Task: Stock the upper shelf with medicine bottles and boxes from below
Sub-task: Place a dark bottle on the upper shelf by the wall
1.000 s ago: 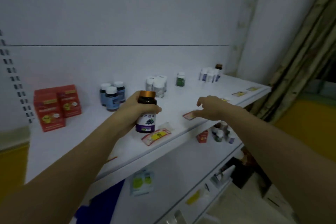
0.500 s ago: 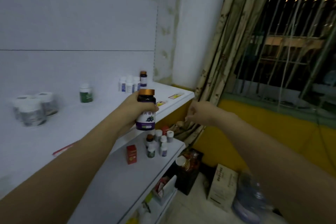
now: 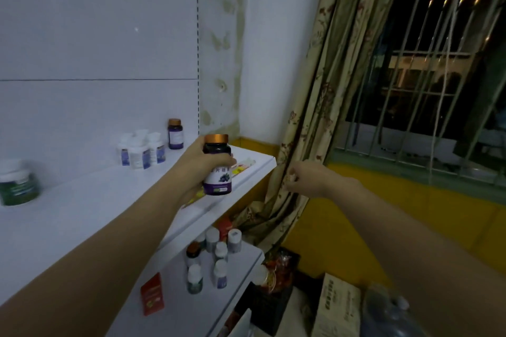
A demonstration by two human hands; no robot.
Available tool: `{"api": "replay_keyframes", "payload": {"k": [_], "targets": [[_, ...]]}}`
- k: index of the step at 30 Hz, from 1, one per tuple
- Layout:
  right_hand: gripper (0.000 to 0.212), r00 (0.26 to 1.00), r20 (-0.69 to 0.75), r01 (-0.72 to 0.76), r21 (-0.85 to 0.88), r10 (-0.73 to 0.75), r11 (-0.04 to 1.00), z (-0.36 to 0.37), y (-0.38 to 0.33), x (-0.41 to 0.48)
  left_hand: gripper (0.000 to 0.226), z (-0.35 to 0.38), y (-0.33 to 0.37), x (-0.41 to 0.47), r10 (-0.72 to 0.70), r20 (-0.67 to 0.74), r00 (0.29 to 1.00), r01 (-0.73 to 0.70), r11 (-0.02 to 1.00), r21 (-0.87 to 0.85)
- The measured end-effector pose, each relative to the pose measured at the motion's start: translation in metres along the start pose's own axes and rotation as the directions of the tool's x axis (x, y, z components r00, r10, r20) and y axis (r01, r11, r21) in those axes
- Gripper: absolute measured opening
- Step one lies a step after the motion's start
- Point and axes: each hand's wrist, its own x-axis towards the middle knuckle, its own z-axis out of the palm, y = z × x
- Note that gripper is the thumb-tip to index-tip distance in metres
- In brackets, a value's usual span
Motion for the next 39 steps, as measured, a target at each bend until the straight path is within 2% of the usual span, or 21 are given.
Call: {"api": "replay_keyframes", "payload": {"k": [8, 13, 21, 26, 30, 32, 35, 39], "targets": [[0.05, 0.998, -0.025, 0.049, -0.005, -0.049, 0.999, -0.023, 0.024, 0.134, 0.049, -0.003, -0.01, 0.12, 0.004, -0.065, 0.998, -0.004, 1.0, -0.009], [0.054, 0.994, -0.011, 0.111, -0.022, -0.111, 0.994, -0.021, 0.034, 0.207, 0.051, -0.001, -0.025, 0.176, -0.018, -0.129, 0.992, 0.027, 0.997, 0.074], [0.054, 0.942, 0.002, 0.337, -0.013, -0.337, 0.942, -0.025, 0.035, 0.342, 0.038, -0.003, -0.042, 0.247, 0.015, -0.334, 0.942, 0.031, 0.991, 0.132], [0.052, 0.858, 0.035, 0.513, 0.018, -0.513, 0.858, -0.03, 0.021, 0.411, 0.034, -0.005, -0.045, 0.273, 0.057, -0.529, 0.847, 0.032, 0.987, 0.157], [0.049, 0.775, 0.074, 0.63, -0.011, -0.628, 0.777, -0.027, 0.005, 0.444, 0.049, -0.004, -0.046, 0.278, 0.057, -0.638, 0.768, 0.087, 0.977, 0.193], [0.052, 0.723, 0.074, 0.685, 0.051, -0.687, 0.727, -0.023, -0.007, 0.452, 0.057, -0.002, -0.05, 0.277, 0.052, -0.693, 0.719, 0.125, 0.971, 0.203], [0.06, 0.631, 0.106, 0.747, 0.188, -0.769, 0.638, -0.018, -0.025, 0.454, 0.053, 0.0, -0.054, 0.276, 0.027, -0.779, 0.626, 0.195, 0.962, 0.191], [0.072, 0.508, 0.177, 0.736, 0.419, -0.843, 0.531, -0.012, -0.044, 0.443, 0.05, 0.003, -0.056, 0.282, 0.037, -0.823, 0.567, 0.247, 0.945, 0.213]]}}
